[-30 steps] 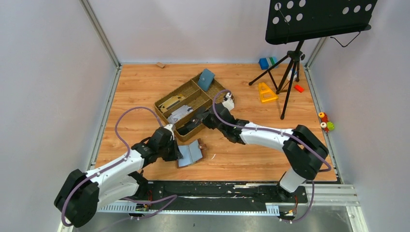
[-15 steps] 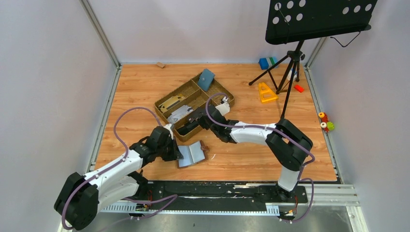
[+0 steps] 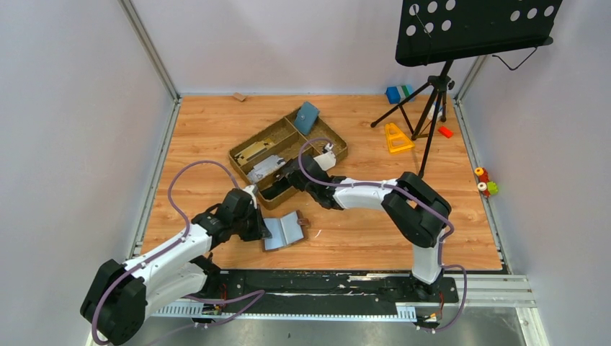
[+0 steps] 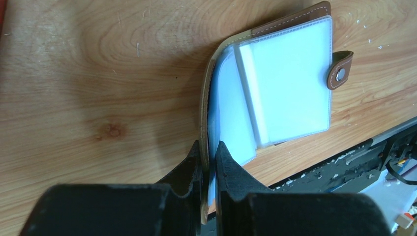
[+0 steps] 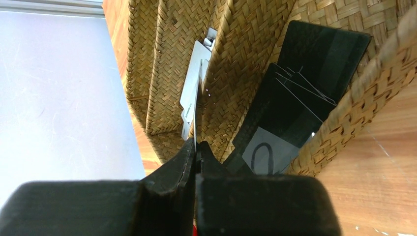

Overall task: Take the credit cards out of the card holder
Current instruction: Place the credit card in the storage box.

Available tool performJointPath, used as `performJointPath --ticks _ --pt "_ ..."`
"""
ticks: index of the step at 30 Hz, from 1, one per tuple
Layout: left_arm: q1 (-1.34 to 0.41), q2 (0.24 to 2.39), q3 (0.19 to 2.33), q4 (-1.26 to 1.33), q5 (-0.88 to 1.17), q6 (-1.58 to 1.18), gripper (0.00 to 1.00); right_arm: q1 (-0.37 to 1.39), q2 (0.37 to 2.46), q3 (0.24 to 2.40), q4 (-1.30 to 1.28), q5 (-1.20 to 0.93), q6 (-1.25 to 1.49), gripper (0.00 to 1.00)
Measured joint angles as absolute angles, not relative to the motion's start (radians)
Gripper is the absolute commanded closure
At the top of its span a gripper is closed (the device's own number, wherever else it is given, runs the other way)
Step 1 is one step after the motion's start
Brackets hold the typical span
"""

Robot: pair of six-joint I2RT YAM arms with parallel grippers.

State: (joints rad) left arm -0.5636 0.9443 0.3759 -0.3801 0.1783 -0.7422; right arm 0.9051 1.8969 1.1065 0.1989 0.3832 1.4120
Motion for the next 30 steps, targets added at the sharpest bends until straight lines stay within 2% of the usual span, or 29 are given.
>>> performJointPath --ticks 16,24,26,30 --pt "-0.537 0.933 0.376 -0.393 0.184 -0.733 1.0 0.754 1.962 1.146 0.237 0.297 1.397 1.0" --pt "-0.524 0.933 0.375 -0.392 0.199 -0.73 1.0 0.829 1.964 1.157 0.226 0.248 1.412 0.99" --pt "-0.522 0.933 0.374 -0.39 0.202 -0.731 1.0 0.851 1.965 1.159 0.226 0.243 1.421 0.91" --pt "-0.522 0.929 0.373 -0.387 0.208 -0.731 1.0 0.889 1.972 1.173 0.241 0.23 1.426 0.63"
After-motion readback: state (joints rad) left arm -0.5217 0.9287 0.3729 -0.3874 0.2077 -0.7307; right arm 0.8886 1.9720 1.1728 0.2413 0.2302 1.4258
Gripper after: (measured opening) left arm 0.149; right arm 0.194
